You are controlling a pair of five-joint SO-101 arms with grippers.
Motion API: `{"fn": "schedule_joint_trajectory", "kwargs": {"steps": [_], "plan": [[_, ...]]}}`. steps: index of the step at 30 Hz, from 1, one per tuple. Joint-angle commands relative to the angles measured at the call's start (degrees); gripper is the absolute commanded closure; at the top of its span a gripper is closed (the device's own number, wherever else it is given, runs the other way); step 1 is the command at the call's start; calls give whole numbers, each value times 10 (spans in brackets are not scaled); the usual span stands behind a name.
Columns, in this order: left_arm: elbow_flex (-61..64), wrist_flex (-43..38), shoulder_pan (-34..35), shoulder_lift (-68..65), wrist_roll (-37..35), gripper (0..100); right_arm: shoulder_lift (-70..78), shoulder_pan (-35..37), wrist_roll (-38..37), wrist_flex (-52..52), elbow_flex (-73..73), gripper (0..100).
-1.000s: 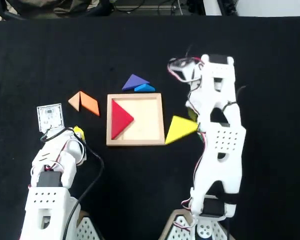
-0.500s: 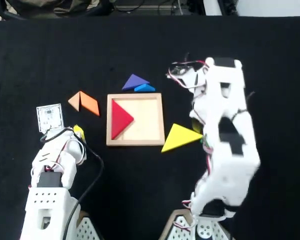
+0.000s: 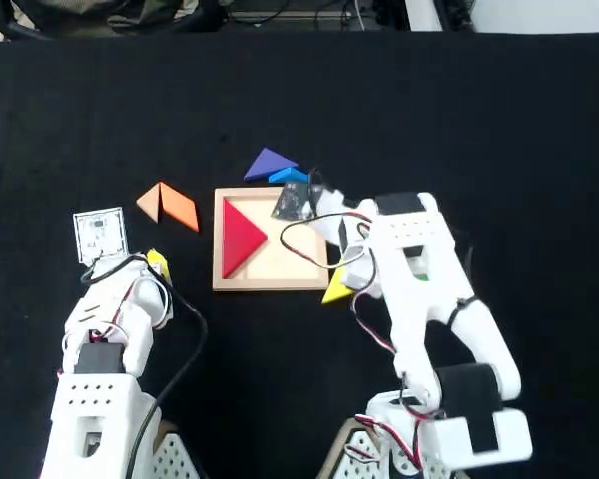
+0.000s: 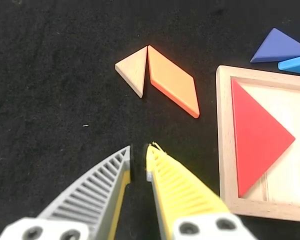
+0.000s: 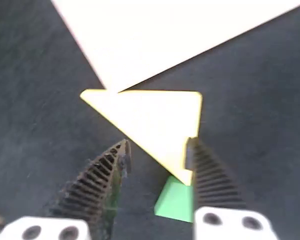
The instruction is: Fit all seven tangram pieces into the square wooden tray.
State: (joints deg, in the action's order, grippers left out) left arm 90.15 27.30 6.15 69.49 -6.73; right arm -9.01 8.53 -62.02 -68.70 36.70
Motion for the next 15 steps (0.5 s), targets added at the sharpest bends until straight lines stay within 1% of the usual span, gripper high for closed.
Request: {"fn": "schedule_joint_trajectory", "kwargs": {"steps": [1,4,6,11,15], "plan": [[-4,-11,-7,4,-1,923,37,11,-99,-62,-51,716],[-4,-11,-7,4,-1,923,76,7,-187,-91,-70,655],[-4,-11,-7,4,-1,923,98,3,-220,-93,-85,629],[-6,-11,-7,4,-1,923,142,4,-268,-84,-149,639],[-7,-11,-7,4,-1,923,180,3,-291,-85,-200,638]]}}
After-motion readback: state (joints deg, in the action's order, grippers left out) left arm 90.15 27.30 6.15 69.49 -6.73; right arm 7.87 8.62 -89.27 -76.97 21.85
